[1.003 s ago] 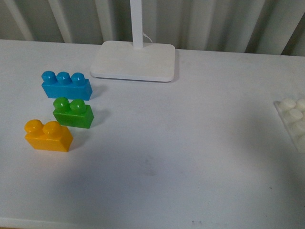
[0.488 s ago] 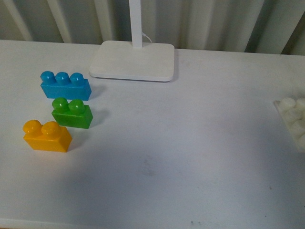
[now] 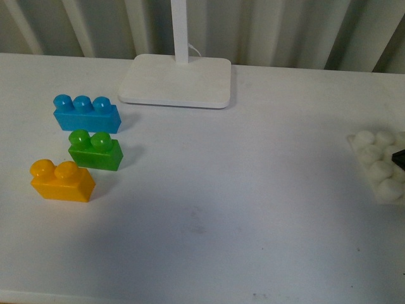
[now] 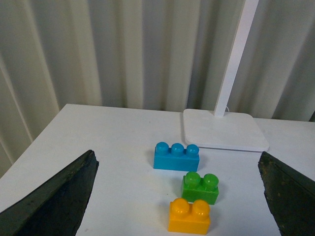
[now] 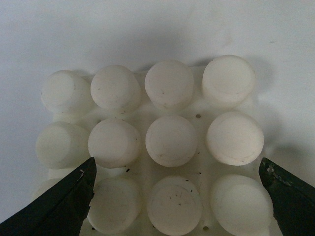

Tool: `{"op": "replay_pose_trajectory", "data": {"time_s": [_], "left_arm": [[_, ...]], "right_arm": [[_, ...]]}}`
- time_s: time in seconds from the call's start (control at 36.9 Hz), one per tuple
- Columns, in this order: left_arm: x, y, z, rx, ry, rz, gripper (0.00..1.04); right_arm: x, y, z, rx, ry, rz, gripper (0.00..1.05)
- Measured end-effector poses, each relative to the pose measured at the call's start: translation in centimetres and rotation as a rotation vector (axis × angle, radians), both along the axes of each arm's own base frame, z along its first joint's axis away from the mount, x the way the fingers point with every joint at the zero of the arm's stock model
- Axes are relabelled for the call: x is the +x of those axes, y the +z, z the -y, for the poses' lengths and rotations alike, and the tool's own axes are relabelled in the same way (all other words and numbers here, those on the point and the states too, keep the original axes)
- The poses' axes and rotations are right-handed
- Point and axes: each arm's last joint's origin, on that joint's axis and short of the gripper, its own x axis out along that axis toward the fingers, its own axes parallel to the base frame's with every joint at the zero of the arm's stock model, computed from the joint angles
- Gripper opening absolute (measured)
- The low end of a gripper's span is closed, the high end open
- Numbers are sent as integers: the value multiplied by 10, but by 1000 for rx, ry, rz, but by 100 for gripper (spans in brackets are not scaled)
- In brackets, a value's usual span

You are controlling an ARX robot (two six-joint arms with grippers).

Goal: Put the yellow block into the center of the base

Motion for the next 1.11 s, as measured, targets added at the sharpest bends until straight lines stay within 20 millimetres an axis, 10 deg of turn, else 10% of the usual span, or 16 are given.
{"op": "replay_pose_trajectory", "data": {"time_s": [0.6, 1.11], "left_arm": [[0, 0, 0, 0, 0, 0, 98], [0, 0, 0, 0, 0, 0, 98]], "right_arm": [[7, 4, -172, 25, 145, -88, 95], [15, 5, -267, 110, 149, -101, 95]]}}
